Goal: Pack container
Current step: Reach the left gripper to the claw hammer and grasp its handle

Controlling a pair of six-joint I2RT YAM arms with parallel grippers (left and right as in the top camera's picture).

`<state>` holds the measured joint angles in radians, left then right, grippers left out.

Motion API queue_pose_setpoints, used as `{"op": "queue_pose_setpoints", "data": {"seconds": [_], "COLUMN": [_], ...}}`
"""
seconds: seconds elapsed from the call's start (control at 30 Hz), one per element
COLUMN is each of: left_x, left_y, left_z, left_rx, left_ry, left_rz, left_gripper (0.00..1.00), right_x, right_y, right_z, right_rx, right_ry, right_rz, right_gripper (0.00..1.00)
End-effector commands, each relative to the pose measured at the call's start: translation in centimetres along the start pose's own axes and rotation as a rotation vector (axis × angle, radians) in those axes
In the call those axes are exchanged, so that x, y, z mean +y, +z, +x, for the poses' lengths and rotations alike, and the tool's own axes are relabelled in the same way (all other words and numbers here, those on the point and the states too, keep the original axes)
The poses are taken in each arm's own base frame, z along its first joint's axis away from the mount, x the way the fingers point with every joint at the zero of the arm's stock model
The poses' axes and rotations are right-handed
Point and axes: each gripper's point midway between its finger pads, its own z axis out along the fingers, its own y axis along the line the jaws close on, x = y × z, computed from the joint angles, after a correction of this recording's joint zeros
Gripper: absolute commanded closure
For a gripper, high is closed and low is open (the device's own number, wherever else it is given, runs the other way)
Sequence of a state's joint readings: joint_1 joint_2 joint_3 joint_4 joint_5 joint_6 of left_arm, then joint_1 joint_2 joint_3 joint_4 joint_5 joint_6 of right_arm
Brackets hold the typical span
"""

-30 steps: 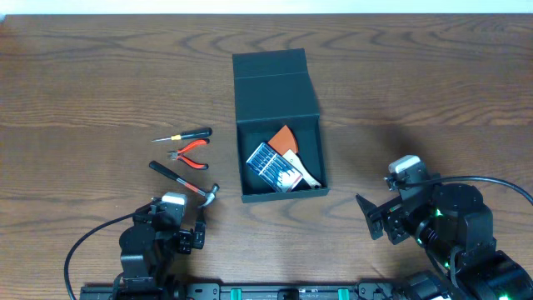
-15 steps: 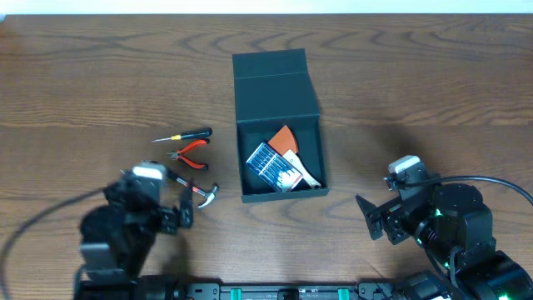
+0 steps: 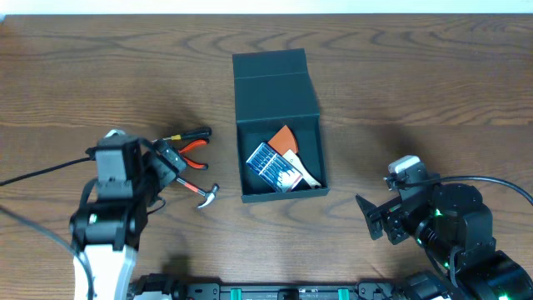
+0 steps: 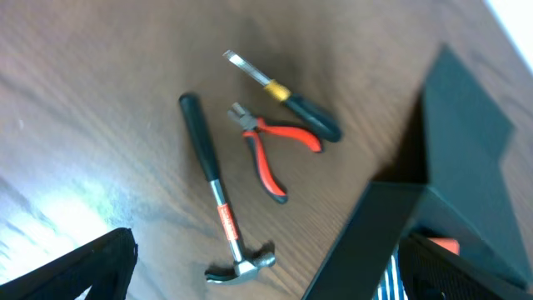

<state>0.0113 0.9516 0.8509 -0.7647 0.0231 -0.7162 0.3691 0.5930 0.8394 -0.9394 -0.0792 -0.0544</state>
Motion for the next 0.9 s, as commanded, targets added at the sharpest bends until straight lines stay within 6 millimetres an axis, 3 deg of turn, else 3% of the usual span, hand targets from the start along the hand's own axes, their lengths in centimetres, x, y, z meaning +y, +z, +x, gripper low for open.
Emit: {"op": "queue_pose_setpoints", "data": {"seconds": [0.0, 0.33, 0.47, 0.87], "left_x": [0.9, 0.8, 1.0, 2.9], "left_y": [2.0, 7.3, 8.5, 11.2], "left_z": [0.4, 4.3, 5.3, 8.4], "left_rx": [0.038, 0.316, 0.379, 0.542], "left_ry": [-0.172, -0.24, -0.264, -0.306], "left_rz": [-0.09, -0.195, -0.226, -0.335], "left_gripper": [0.01, 0.0, 0.07, 0.07], "right_x": [0.0, -0.1, -0.1, 0.0], "right_y": [-0.1, -0.1, -0.1, -0.1], "right_z": [0.0, 0.0, 0.0, 0.0], "right_rx": [-0.005, -0.005, -0.005, -0.005], "right_ry": [0.021, 0.021, 0.021, 0.021], "right_rz": [-0.001, 0.0, 0.0, -0.001], "right_gripper": [0.01, 0.01, 0.01, 0.01]}}
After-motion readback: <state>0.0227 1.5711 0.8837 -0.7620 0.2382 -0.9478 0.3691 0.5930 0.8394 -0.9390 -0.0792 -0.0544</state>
